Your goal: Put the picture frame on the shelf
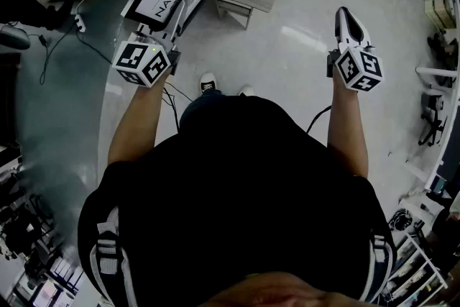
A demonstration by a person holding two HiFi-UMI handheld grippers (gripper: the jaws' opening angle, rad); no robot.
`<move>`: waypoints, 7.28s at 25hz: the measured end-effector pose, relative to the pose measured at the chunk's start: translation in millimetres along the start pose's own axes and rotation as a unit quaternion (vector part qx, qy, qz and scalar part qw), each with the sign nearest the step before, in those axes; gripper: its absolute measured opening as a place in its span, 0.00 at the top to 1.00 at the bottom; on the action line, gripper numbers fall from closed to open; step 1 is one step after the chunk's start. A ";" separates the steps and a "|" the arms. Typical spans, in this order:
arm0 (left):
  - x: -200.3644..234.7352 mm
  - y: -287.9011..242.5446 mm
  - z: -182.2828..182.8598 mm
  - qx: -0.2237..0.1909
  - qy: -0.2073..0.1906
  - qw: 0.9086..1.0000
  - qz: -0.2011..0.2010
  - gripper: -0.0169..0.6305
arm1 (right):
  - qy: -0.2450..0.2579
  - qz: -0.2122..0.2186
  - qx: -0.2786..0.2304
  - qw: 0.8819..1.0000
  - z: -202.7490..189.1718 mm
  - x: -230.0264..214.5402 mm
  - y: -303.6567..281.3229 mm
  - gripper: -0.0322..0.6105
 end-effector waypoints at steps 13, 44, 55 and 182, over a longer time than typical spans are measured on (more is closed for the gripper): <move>-21.3 11.3 -3.6 -0.016 -0.006 1.000 0.001 0.93 | -0.016 0.009 -0.014 1.000 -7.2 1.4 14.9 0.92; 4.7 -51.1 -12.0 -0.005 0.016 1.000 0.000 0.93 | -0.015 0.004 0.014 1.000 -18.6 -21.7 -38.7 0.92; 26.7 -77.6 -8.9 0.010 0.021 1.000 -0.001 0.93 | -0.018 0.005 0.020 1.000 -18.6 -24.5 -72.0 0.92; 229.7 -291.7 56.5 0.041 0.026 0.999 0.003 0.93 | 0.002 0.057 0.043 0.997 26.7 -45.9 -374.1 0.93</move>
Point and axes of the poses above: the fingertips, and each gripper's own axes: y backward along the fingers, x to its left, z out of its top, the point moved 10 cm from there along y, backward along the fingers, and after that the axes turned 9 degrees about y, right-handed, at the moved point
